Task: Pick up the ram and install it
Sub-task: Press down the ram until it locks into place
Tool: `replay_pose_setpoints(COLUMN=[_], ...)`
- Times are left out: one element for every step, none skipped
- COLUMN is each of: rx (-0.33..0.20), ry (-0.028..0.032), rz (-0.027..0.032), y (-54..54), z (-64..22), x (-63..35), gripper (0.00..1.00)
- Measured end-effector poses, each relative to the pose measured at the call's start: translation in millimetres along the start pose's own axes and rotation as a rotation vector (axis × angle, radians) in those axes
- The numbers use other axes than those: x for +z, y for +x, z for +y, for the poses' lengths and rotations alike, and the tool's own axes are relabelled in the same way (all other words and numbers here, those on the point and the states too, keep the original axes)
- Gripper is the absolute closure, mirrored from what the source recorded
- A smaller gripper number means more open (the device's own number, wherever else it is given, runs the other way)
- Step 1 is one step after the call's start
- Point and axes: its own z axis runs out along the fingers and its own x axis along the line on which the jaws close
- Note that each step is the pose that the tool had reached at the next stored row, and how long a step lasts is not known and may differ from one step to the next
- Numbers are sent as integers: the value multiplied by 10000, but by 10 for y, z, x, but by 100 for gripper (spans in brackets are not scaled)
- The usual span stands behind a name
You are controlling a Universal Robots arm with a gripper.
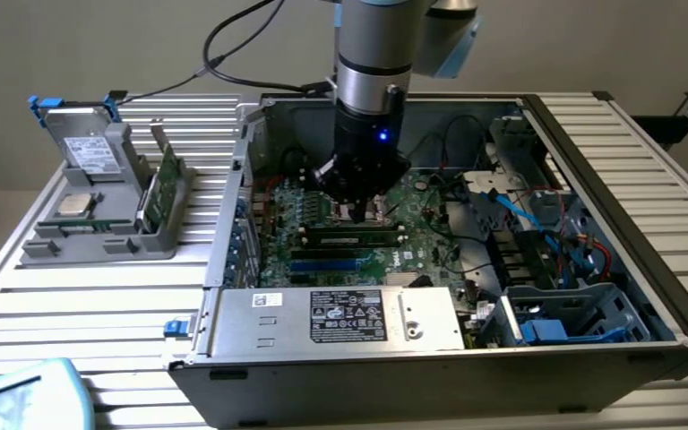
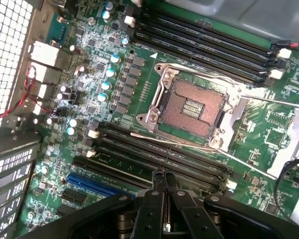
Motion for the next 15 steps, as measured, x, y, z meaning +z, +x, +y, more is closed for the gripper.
replay_pose_setpoints(rx=[125,252,378,505,640,762,895,1016,1140,1269,1397,1523,1647,1771,1901], ry=[0,0,-1,0,0,0,0,-1,0,0,0,0,0,0,1], rz=[2,4,5,7,9,11,14,16,18,21,24,26,28,31,34], y=[0,0,0,0,0,0,0,0,0,0,0,0,0,-1,0], z=[0,0,0,0,0,0,0,0,0,0,0,0,0,1,0], x=[0,0,1,1,1,2,2,2,3,3,3,3,4,4,4], gripper=[89,89,89,89,89,89,89,89,89,89,89,89,89,89,89])
